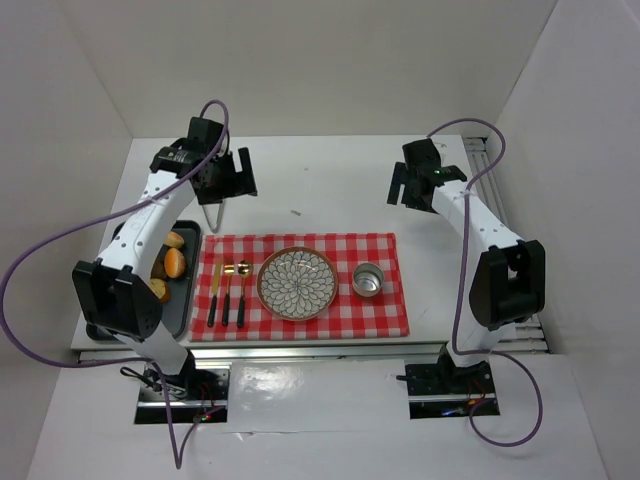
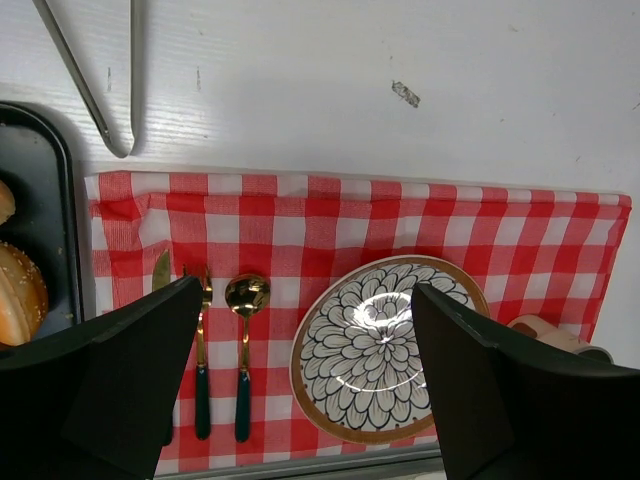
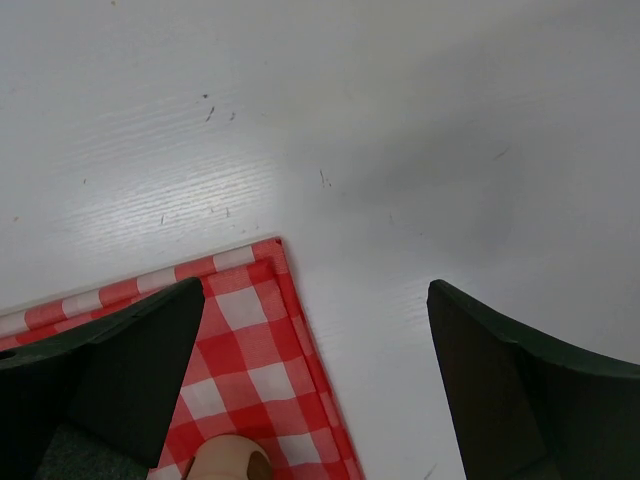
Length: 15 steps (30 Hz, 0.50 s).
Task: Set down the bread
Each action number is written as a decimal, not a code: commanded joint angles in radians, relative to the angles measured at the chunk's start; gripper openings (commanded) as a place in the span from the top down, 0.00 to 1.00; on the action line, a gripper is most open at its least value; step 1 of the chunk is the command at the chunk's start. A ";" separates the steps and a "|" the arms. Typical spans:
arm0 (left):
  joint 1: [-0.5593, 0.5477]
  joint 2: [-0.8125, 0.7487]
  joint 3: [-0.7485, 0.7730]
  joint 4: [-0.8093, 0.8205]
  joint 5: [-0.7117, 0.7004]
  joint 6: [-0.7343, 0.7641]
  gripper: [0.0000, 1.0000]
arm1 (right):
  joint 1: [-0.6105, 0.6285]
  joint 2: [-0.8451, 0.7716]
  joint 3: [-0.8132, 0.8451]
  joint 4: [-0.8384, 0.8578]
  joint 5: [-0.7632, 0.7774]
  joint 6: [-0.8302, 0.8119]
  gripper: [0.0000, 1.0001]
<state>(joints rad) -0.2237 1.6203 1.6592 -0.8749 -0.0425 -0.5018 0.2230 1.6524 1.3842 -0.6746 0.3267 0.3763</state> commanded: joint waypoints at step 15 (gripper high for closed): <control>0.017 -0.028 -0.061 -0.022 -0.036 -0.023 0.01 | 0.006 -0.020 0.010 0.004 -0.032 -0.004 0.00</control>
<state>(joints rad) -0.2188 1.6268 1.6150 -0.8902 -0.0513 -0.5053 0.2230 1.6524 1.3838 -0.6743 0.2981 0.3763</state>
